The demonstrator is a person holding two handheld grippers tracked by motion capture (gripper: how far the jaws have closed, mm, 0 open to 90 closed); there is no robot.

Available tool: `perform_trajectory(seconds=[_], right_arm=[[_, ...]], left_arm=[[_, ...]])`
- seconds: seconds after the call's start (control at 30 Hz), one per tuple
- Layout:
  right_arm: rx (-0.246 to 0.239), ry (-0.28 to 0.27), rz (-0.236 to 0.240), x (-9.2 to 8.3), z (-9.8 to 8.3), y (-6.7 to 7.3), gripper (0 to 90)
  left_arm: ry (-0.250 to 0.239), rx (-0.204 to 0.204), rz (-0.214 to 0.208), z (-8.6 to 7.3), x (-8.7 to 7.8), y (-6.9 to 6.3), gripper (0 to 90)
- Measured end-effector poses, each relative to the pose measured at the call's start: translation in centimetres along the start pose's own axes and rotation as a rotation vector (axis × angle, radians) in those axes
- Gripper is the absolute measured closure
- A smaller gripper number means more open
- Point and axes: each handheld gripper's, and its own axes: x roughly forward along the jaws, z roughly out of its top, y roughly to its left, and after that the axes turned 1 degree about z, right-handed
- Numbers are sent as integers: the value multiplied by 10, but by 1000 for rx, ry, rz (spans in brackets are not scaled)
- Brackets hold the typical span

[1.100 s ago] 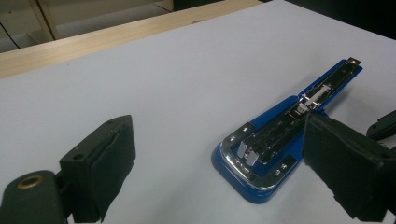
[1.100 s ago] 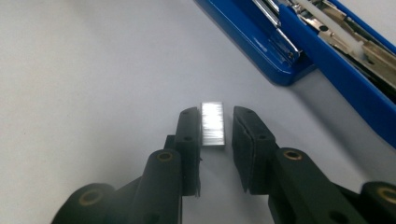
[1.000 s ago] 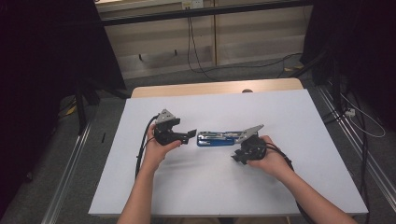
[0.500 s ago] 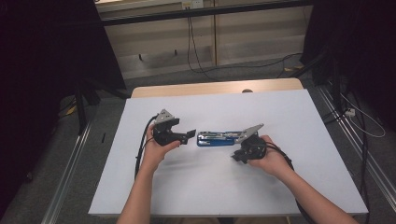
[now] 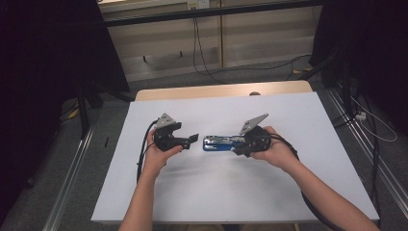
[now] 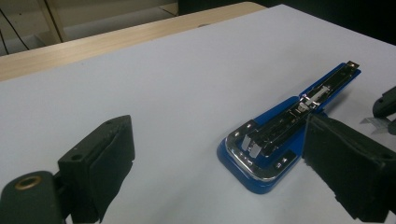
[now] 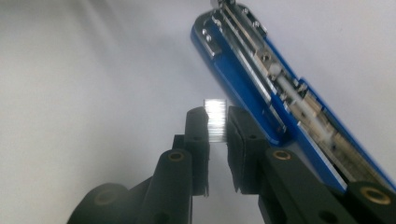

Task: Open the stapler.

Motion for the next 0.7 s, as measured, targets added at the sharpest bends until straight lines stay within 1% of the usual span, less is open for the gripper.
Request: perform_trajectory(seconds=[0.03,0.1,0.13,0.17,0.23,0.33,0.4,0.5,0.53,0.6,0.63,0.7], right_arm=[[-5,3,4,-1,3,-1,789],[-25,-11,16,-1,9,-3,789],[-31,-16,21,-1,12,-4,790],[-40,-16,23,-1,14,-4,789],[-50,-21,27,0,19,-5,789],[-54,-26,36,1,24,-7,789],[-57,-25,41,1,27,-8,789],[-70,-21,46,4,31,-11,789],[-83,-15,54,5,32,-12,789],[-82,-11,53,7,33,-14,789],[-94,-5,56,8,34,-16,789],[-92,-4,59,9,34,-18,789]], left_arm=[[-2,0,0,-1,0,0,94],[7,0,3,-1,-1,0,92],[2,-3,7,-1,-1,1,91],[2,-6,3,-1,-1,1,89],[2,1,6,-1,-1,1,89],[2,-5,1,-2,-2,2,87],[6,-11,5,-2,-3,3,87],[7,-29,-4,-4,-4,4,84],[13,-25,-4,-4,-4,5,83],[15,-29,-3,-3,-5,5,82],[14,-32,-5,-3,-6,5,79],[14,-38,-7,-3,-7,5,75]])
